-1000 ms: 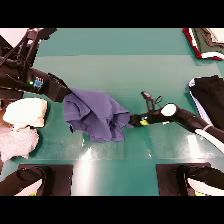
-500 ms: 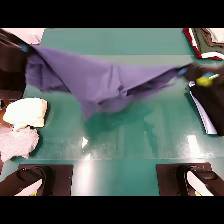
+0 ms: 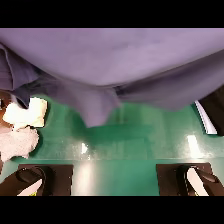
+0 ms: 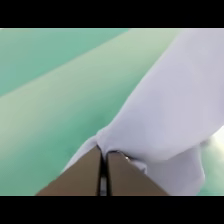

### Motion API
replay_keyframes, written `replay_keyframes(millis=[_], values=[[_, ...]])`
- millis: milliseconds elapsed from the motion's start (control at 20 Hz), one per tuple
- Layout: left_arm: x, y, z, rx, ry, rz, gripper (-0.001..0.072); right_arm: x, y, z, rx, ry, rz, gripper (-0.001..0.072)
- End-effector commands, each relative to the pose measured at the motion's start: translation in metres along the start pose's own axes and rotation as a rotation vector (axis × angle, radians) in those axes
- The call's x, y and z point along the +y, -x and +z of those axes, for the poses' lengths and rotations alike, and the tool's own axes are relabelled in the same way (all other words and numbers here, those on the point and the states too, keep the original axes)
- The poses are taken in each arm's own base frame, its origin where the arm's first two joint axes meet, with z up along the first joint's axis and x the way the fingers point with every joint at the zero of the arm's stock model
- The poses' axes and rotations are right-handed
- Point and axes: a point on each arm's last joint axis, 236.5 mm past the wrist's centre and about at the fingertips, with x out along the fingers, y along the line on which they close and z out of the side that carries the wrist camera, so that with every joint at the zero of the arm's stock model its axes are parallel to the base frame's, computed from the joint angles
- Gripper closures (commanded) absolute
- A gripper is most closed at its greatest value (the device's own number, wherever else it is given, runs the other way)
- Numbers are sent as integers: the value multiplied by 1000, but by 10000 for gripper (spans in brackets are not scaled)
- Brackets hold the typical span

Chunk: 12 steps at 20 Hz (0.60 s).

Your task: Fold the shirts.

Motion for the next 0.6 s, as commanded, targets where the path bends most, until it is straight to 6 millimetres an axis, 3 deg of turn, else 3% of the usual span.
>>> replay_keyframes(millis=[0,100,150,250,350,550], values=[[-31,20,19,-98,-1,-114,681,2,19,23,-14,71,-44,696],[-27,12,15,-76,-3,-103,681,-2,9,18,51,73,-30,696],[-15,0,7,-40,2,-65,681,-8,0,11,99,43,-24,696],[20,-42,-31,109,20,45,681,-27,-30,-18,240,-38,-14,696],[48,-90,-80,289,28,116,681,-45,-69,-70,430,-146,16,696],[72,-206,-181,575,24,93,681,-73,-142,-210,836,-218,-3,696]])
